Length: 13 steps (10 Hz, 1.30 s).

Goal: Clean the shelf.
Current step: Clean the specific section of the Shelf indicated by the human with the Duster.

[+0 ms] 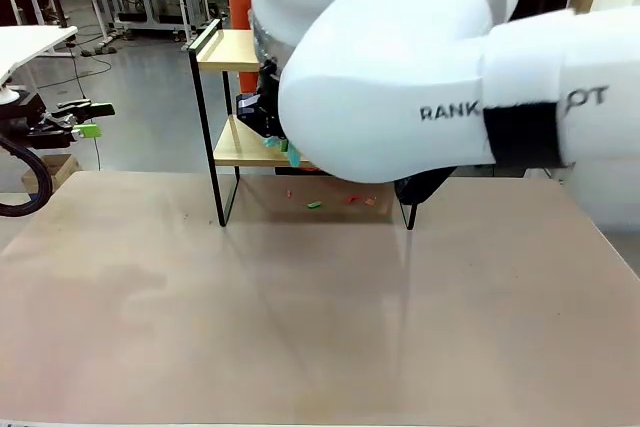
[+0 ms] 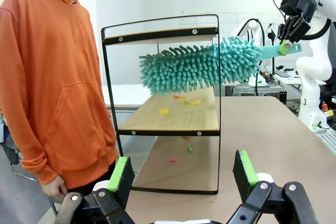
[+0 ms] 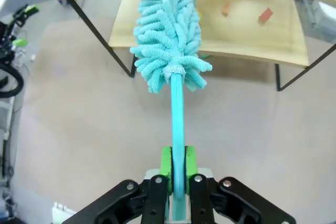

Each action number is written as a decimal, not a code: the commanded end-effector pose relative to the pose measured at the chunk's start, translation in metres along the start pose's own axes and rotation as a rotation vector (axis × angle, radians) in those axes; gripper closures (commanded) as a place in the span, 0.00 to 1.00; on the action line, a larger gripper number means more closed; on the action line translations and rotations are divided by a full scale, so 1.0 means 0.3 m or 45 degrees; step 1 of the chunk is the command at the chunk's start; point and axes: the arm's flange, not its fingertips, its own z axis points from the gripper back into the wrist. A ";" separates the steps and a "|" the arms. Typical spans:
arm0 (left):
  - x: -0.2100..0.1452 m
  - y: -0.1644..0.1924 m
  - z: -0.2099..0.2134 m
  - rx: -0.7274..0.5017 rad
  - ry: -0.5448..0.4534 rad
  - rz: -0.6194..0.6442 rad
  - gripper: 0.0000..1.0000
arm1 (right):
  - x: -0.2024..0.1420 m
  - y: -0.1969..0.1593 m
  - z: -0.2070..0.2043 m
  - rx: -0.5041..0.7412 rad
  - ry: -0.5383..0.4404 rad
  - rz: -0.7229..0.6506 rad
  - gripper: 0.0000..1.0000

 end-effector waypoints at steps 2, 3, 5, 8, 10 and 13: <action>0.012 -0.003 -0.002 -0.005 0.003 -0.006 0.00 | 0.016 0.163 -0.134 -0.007 -0.134 -0.115 0.87; 0.012 -0.003 -0.002 -0.005 0.003 -0.006 0.00 | 0.019 0.194 -0.179 0.008 -0.171 -0.131 0.87; 0.012 -0.003 -0.002 -0.005 0.003 -0.006 0.00 | 0.031 0.237 -0.236 0.017 -0.218 -0.124 0.87; 0.012 -0.003 -0.002 -0.005 0.003 -0.006 0.00 | 0.043 0.283 -0.309 0.067 -0.208 -0.116 0.87; 0.012 -0.003 -0.002 -0.005 0.003 -0.006 0.00 | 0.043 0.284 -0.343 0.077 -0.152 -0.131 0.87; 0.012 -0.003 -0.002 -0.005 0.003 -0.006 0.00 | 0.029 0.267 -0.380 0.074 -0.037 -0.151 0.87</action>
